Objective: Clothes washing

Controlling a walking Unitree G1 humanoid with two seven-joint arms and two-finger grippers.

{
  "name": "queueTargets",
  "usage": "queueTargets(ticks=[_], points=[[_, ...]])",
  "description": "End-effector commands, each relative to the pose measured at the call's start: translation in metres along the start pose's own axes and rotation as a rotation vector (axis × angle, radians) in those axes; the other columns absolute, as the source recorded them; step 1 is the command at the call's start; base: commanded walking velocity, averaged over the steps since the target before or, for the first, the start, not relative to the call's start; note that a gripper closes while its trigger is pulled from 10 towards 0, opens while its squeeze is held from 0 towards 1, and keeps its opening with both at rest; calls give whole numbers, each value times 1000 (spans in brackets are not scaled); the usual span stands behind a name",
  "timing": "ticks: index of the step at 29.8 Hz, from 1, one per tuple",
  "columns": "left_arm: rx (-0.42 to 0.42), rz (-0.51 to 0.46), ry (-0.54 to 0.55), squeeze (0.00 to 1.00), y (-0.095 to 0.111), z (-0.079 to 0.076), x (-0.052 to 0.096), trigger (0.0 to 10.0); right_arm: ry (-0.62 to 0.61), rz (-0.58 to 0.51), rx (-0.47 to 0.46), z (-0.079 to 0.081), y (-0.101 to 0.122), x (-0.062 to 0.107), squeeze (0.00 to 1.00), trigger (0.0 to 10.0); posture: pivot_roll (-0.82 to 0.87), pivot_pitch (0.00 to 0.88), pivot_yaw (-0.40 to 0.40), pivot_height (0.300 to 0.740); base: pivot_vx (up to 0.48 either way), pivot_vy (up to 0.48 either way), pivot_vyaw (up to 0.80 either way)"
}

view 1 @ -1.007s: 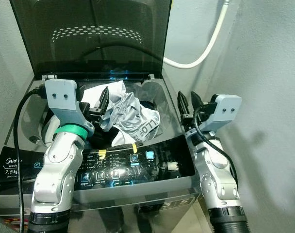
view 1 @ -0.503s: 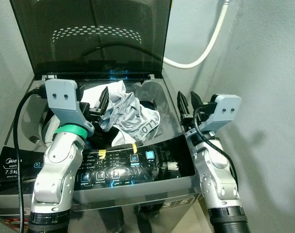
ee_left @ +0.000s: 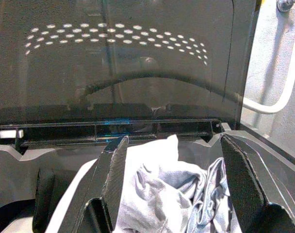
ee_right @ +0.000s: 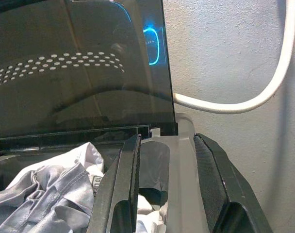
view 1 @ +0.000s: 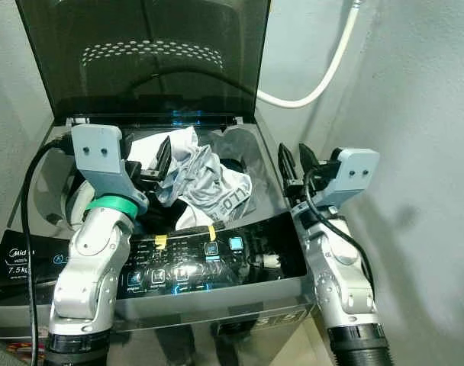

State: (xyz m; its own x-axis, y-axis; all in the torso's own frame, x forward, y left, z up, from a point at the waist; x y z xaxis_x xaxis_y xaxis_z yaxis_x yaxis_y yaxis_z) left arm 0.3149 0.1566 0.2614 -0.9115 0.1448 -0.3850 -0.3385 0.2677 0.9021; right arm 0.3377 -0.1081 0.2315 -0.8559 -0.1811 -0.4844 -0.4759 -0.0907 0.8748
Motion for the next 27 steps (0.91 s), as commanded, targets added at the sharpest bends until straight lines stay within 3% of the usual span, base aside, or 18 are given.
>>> queueTargets(ticks=[1,27], points=[[-3,6,-6,0,-3,-1,2,10000,12,15,1,1,-3,0,0,10000,40,28,4,740,0,0,0],[-2,5,0,0,-3,-1,2,10000,11,19,-3,1,-3,0,0,10000,41,35,1,740,0,0,0]])
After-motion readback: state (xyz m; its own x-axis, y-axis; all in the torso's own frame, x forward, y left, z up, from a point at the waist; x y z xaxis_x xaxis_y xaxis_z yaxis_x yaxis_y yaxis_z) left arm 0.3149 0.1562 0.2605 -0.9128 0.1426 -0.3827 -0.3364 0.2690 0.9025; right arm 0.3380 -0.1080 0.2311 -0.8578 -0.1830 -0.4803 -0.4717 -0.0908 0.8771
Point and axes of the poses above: a point about 5 cm out from each wrist's last joint towards the gripper, its own x axis pointing back from the gripper into the wrist, its own y axis along the axis of the wrist's last joint, z = x × y, the point moved 1 cm from there along -x, pointing out of the wrist towards the gripper, and after that the axes turned 11 degrees about x, right-handed, at the moved point
